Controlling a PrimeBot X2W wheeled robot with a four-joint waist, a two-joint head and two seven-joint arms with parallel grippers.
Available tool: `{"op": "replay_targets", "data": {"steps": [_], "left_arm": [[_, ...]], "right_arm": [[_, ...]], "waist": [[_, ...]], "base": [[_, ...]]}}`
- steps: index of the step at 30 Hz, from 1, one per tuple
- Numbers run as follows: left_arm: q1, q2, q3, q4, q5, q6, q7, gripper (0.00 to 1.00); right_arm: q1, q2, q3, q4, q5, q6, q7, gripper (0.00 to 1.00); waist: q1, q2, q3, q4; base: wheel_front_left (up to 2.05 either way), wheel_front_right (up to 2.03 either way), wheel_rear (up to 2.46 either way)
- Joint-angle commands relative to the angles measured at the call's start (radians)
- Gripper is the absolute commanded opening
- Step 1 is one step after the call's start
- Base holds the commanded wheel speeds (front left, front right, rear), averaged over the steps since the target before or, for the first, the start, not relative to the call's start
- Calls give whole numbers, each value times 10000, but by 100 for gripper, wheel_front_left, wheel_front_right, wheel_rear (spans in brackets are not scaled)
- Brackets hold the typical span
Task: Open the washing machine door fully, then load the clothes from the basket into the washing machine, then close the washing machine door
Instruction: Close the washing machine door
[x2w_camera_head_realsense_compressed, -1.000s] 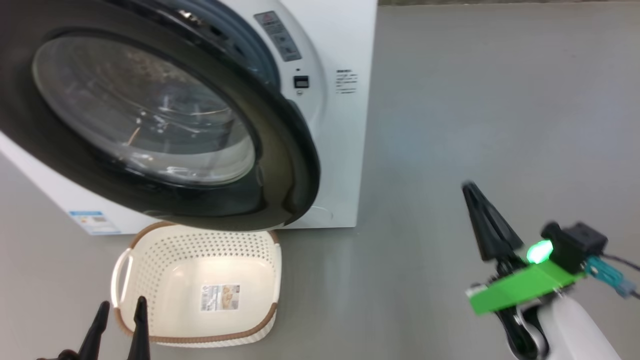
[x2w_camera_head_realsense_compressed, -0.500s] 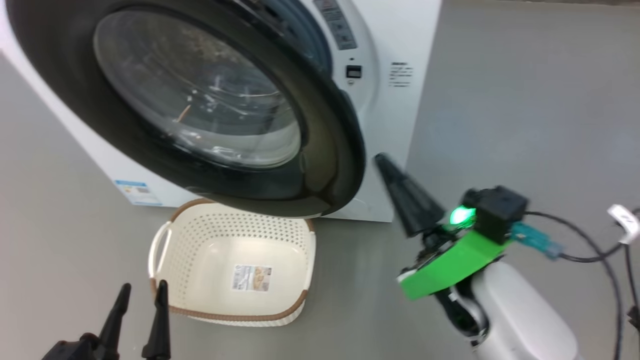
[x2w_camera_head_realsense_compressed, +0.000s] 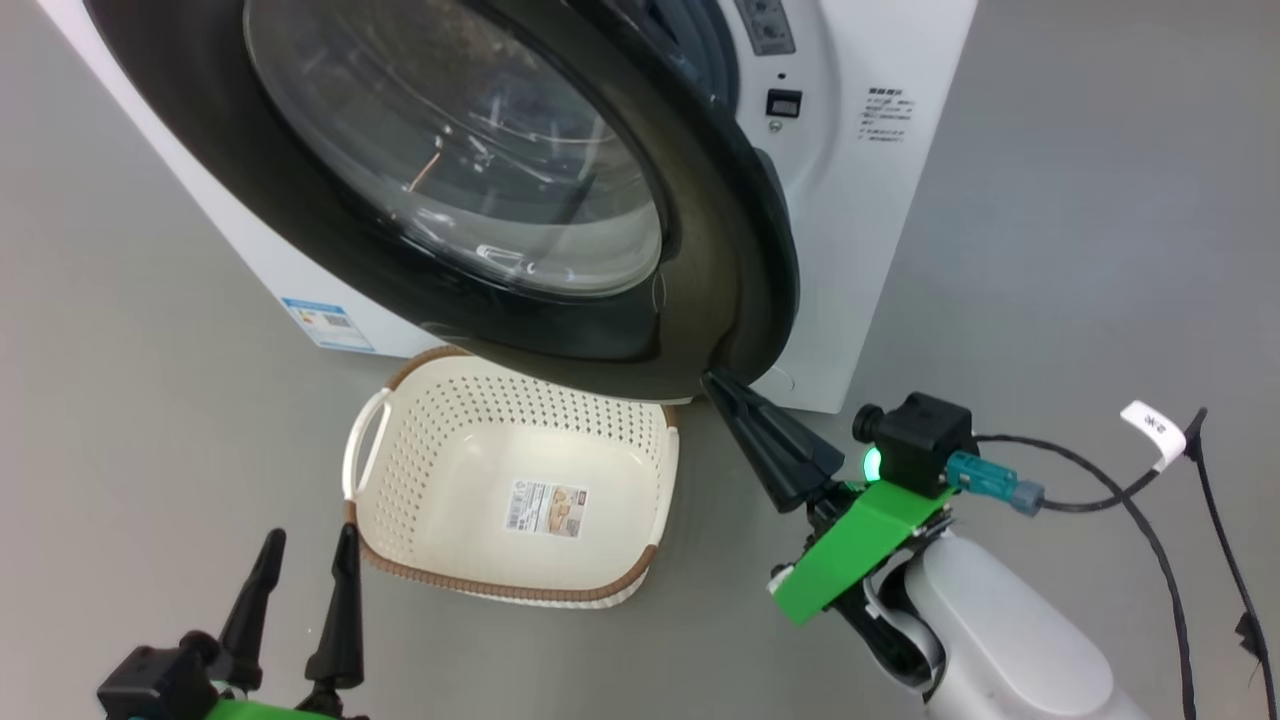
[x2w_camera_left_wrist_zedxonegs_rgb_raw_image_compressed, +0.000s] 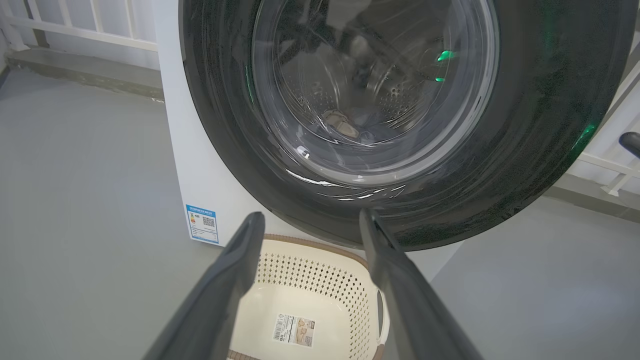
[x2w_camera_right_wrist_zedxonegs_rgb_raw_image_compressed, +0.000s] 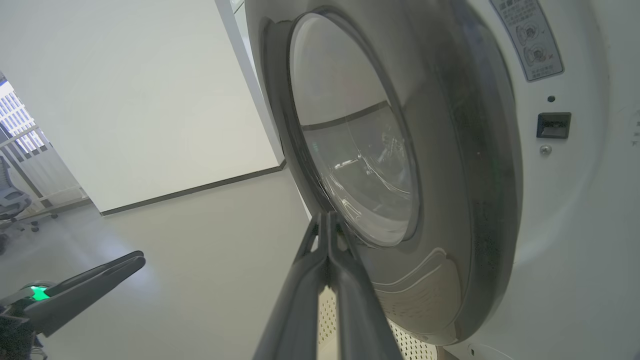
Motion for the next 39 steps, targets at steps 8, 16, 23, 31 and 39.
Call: {"op": "replay_targets", "data": {"steps": [8,16,23,31,39], "left_arm": [[-672,-11,158,-271,-122,-29,-122,100],[-1050,-64,68,-288,-194,-29,-122,100],[-1245,-114,-33,-336,-216,-29,-122,100],[-1488,-191,-121,-450,-228,-29,-122,100],[-1700,-275,-214,-574,-270,-29,-122,100]], "right_arm": [[-826,192,-323,411,-29,16,-48,0],[-1384,163,-1036,727,-167,16,-48,0],[-1786,103,-1519,855,-242,16,-48,0],[-2194,13,-2271,835,-350,16,-48,0],[-2890,-58,-2947,1154,-493,16,-48,0]], "waist": [[0,0,649,383],[0,0,1133,624],[0,0,1398,805],[0,0,1749,1010],[0,0,2109,1208]], "base": [[0,0,0],[0,0,0],[0,0,0],[0,0,0],[0,0,0]]}}
